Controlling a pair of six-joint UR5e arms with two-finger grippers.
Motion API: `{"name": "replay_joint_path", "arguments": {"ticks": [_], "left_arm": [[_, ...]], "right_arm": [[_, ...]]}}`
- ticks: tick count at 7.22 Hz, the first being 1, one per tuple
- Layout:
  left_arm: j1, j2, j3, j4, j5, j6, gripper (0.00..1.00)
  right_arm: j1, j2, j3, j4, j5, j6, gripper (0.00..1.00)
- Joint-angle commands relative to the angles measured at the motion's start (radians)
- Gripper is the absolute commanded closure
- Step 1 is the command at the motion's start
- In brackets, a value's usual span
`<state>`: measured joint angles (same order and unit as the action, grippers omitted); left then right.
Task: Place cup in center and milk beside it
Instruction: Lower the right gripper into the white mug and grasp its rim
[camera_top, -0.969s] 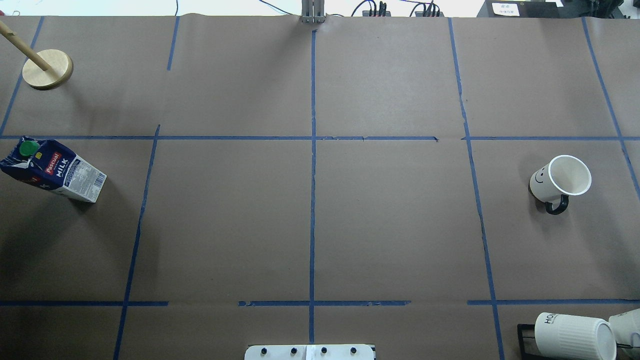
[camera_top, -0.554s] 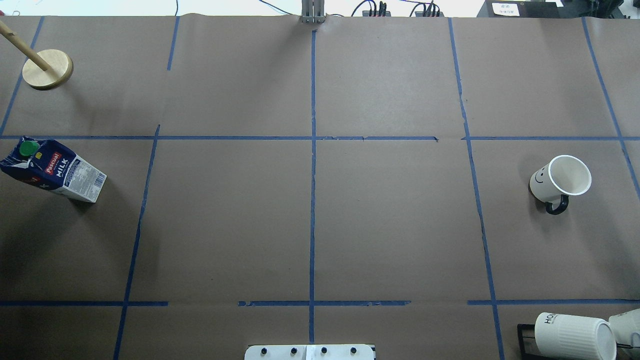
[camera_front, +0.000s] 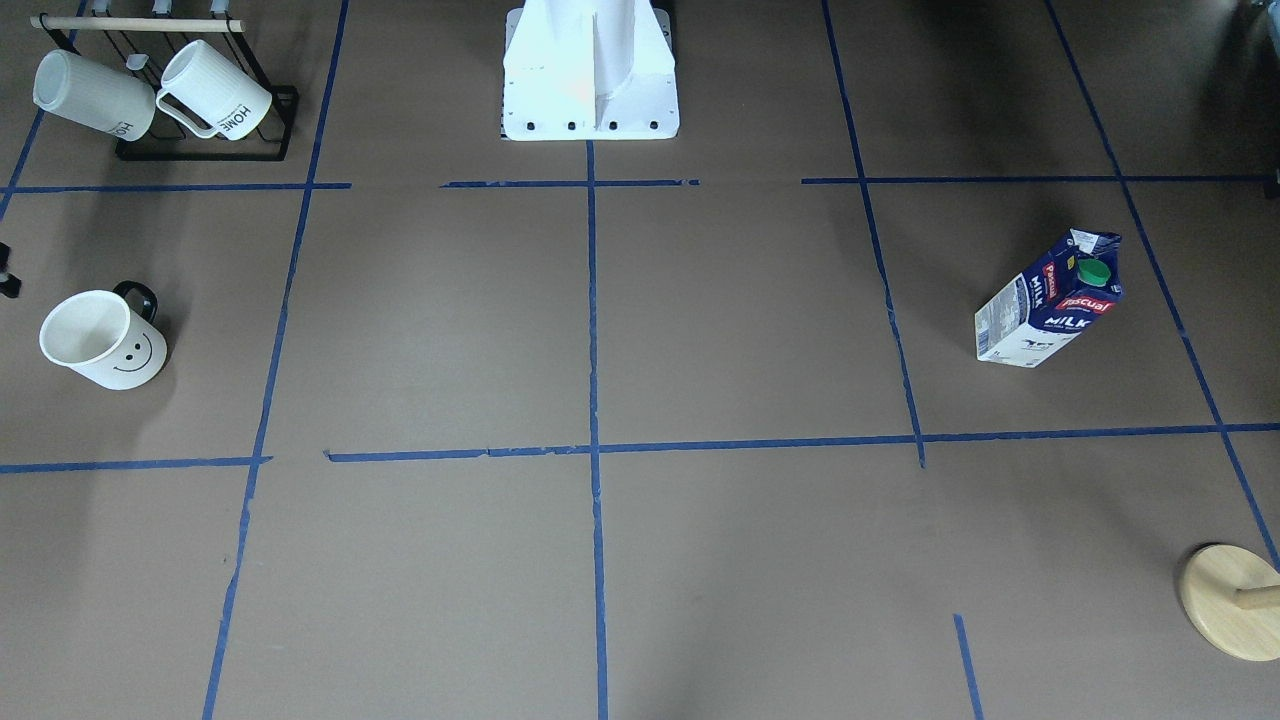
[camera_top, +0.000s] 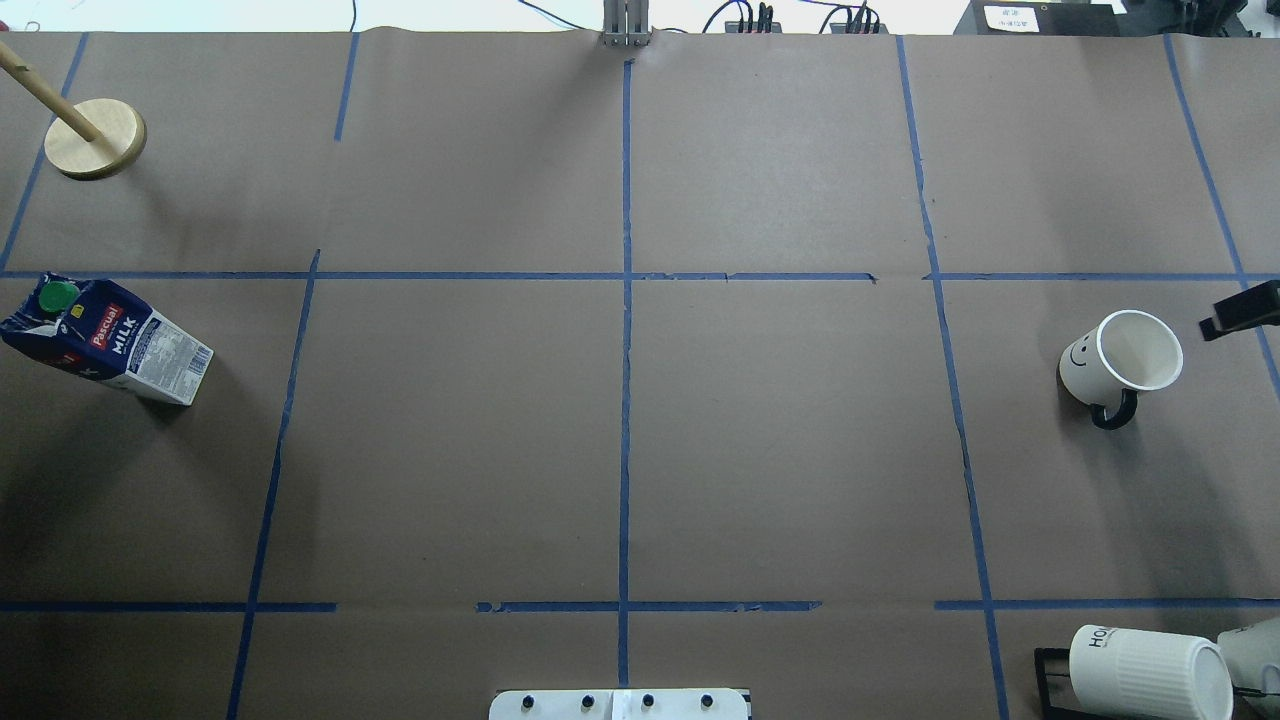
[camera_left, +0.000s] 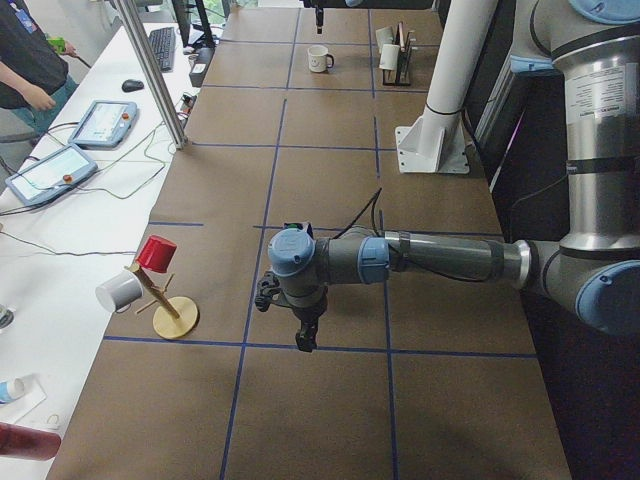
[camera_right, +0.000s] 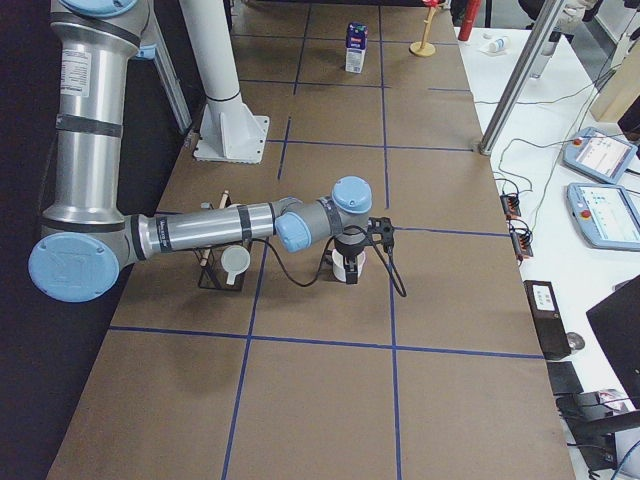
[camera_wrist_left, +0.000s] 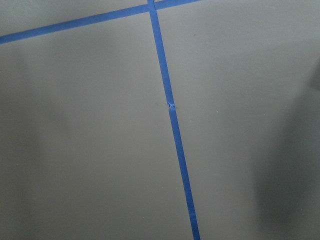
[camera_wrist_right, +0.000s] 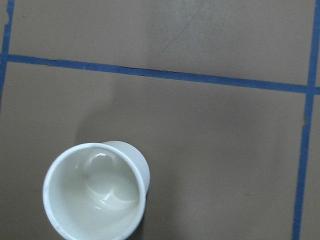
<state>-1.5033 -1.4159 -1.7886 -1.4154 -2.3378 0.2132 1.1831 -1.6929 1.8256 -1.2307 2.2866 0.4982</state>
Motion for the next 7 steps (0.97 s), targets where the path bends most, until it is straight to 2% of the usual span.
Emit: {"name": "replay_joint_path", "arguments": {"ticks": [1,4,7], "left_arm": [[0.0,0.002,0.0,0.003,0.0,0.0,0.0],[0.0,0.002,0.005,0.0,0.0,0.0,0.0],[0.0,0.002,0.006,-0.005,0.0,0.002,0.0]], "right_arm": [[-0.081,0.001,-0.023,0.074,-0.074,0.083,0.0],[-0.103,0.013,-0.116,0.174,-0.078,0.091,0.0],[-0.152,0.039,-0.164,0.178,-0.093,0.088,0.0]]}}
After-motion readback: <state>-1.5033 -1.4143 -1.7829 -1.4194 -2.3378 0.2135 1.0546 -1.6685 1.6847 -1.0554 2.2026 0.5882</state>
